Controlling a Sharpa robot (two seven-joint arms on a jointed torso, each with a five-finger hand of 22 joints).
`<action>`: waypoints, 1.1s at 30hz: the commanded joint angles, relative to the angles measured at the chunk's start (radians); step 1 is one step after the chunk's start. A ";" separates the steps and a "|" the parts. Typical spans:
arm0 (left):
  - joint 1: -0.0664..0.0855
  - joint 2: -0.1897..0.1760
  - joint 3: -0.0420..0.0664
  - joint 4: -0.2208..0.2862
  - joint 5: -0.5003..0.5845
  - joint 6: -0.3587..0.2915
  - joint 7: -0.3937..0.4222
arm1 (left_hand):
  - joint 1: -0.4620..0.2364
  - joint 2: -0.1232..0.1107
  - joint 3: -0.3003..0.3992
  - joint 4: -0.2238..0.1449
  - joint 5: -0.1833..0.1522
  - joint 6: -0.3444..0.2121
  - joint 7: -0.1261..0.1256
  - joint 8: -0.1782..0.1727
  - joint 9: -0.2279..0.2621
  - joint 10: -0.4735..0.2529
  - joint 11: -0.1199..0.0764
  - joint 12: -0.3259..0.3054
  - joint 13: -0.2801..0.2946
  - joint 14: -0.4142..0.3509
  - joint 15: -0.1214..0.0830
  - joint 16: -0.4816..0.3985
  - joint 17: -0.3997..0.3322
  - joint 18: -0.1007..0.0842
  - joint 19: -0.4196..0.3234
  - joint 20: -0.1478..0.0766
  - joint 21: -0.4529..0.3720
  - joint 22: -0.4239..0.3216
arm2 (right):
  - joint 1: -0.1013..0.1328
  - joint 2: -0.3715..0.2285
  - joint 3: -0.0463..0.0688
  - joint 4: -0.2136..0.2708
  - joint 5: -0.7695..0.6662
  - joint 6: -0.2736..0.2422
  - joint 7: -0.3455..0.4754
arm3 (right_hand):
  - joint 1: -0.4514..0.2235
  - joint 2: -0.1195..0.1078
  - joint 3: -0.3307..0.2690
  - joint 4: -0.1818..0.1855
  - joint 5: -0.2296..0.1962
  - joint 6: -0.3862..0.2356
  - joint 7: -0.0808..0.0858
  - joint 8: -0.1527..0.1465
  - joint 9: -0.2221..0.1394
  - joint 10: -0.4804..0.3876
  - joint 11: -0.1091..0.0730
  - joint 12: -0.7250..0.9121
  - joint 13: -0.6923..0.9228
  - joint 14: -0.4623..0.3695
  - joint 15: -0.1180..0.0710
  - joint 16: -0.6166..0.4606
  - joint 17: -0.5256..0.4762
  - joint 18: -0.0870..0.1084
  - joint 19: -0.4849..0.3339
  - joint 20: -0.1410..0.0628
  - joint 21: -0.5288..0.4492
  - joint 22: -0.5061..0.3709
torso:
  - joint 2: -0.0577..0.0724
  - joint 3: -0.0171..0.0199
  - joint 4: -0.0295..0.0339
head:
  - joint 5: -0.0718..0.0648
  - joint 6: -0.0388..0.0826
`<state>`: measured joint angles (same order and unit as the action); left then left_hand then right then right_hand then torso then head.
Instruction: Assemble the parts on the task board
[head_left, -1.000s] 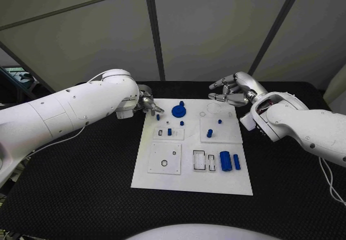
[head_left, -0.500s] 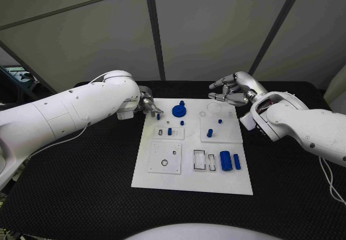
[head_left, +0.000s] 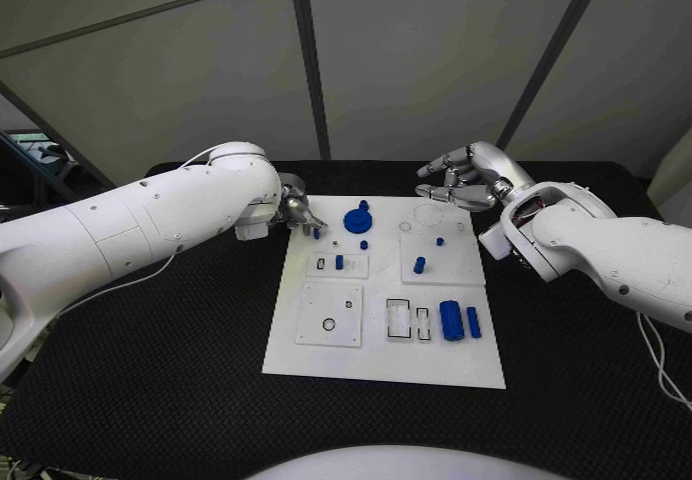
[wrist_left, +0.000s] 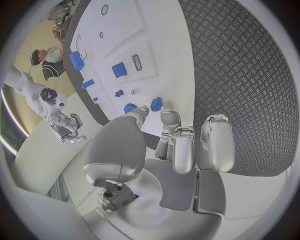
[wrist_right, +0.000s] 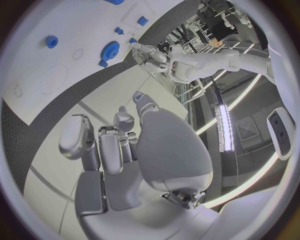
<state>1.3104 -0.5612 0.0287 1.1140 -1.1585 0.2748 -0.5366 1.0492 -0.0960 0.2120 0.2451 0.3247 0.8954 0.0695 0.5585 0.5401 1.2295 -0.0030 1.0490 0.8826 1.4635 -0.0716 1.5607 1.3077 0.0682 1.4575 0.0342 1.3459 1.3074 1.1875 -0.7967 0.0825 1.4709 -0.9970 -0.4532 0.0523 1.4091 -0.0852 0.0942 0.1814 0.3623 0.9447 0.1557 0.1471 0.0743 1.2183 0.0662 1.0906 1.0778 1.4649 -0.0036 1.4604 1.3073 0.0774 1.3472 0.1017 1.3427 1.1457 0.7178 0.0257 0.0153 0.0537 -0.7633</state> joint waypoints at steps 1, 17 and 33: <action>0.001 0.001 0.000 0.002 -0.003 0.005 0.004 | 0.013 0.002 -0.007 0.000 0.004 0.009 0.000 -0.004 -0.002 -0.007 0.000 -0.001 -0.001 0.102 0.007 -0.002 0.248 -0.007 0.002 0.008 -0.002 0.016 | 0.002 0.001 0.001 0.001 -0.002 0.005 0.003 | -0.010 -0.002 -0.002 0.005 0.005 -0.010 0.000 0.007 -0.002 0.004 0.000 -0.001 -0.001 0.058 -0.006 -0.003 0.069 0.010 -0.002 -0.004 -0.004 0.000 | 0.000 -0.0001 0.0005 | 0.000 -0.001; 0.000 -0.002 0.000 0.003 0.059 -0.012 0.020 | 0.152 0.058 0.024 -0.052 0.005 0.019 -0.011 -0.001 -0.012 -0.007 -0.010 0.001 -0.007 0.103 0.000 0.001 0.252 -0.008 0.004 0.003 0.000 0.025 | 0.002 0.004 0.001 -0.003 -0.003 0.009 0.001 | -0.011 0.000 -0.002 0.006 0.007 -0.010 -0.001 0.007 -0.002 0.005 0.000 0.000 -0.001 0.058 -0.006 -0.004 0.067 0.010 -0.002 -0.004 -0.005 0.000 | -0.001 -0.0002 0.0004 | 0.001 -0.006; -0.001 -0.041 0.000 0.041 0.137 -0.065 0.048 | 0.259 0.097 0.123 -0.116 0.009 0.008 -0.012 0.016 -0.006 -0.013 -0.012 -0.024 -0.038 0.103 -0.002 0.001 0.252 -0.007 0.000 0.001 -0.007 0.025 | 0.001 0.005 0.001 -0.008 -0.004 0.011 0.002 | -0.010 0.000 -0.001 0.006 0.013 -0.010 -0.001 0.008 -0.002 0.005 -0.001 0.000 -0.002 0.058 -0.006 -0.004 0.067 0.010 -0.002 -0.004 -0.005 -0.001 | -0.002 -0.0006 0.0020 | 0.004 -0.007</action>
<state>1.3078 -0.5979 0.0285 1.1469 -1.0674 0.2387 -0.5046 1.2916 -0.0088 0.3176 0.1408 0.3273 0.9006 0.0641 0.5695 0.5316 1.2133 -0.0118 1.0288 0.8462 1.4636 -0.0716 1.5607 1.3077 0.0683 1.4575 0.0342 1.3460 1.3074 1.1875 -0.7930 0.0825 1.4630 -0.9976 -0.4480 0.0511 1.4091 -0.0853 0.0942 0.1814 0.3696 0.9418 0.1529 0.1508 0.0735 1.2183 0.0662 1.0906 1.0767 1.4649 -0.0036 1.4604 1.3080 0.0775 1.3472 0.1016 1.3427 1.1457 0.7163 0.0253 0.0162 0.0574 -0.7698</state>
